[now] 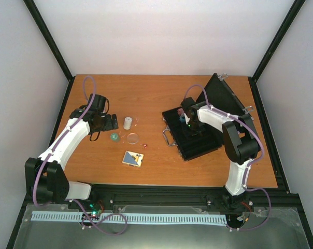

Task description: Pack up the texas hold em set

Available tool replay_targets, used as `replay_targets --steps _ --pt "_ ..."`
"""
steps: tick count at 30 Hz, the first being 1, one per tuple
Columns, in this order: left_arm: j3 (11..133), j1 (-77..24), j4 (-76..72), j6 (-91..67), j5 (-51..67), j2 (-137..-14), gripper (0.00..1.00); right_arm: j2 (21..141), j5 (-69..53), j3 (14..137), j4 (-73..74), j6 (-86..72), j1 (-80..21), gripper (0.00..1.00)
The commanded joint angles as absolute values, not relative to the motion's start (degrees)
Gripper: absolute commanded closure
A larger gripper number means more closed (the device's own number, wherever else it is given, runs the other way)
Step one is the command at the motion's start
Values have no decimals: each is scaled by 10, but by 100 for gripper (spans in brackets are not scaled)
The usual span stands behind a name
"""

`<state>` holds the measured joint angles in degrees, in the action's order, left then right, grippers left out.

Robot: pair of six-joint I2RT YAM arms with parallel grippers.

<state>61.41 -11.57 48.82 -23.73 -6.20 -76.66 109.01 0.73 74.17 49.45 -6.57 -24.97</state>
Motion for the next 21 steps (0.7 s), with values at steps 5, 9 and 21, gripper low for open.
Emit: replay_targets --steps 5,9,21 --pt "617 -114 478 -231 -61 -764 0 1074 1 737 484 -59 -245 63" --pt "617 -114 479 -231 -64 -762 0 1068 -19 753 483 -64 -245 63" --pt "617 -114 476 -232 -62 -762 0 1038 -55 854 531 -67 -259 50"
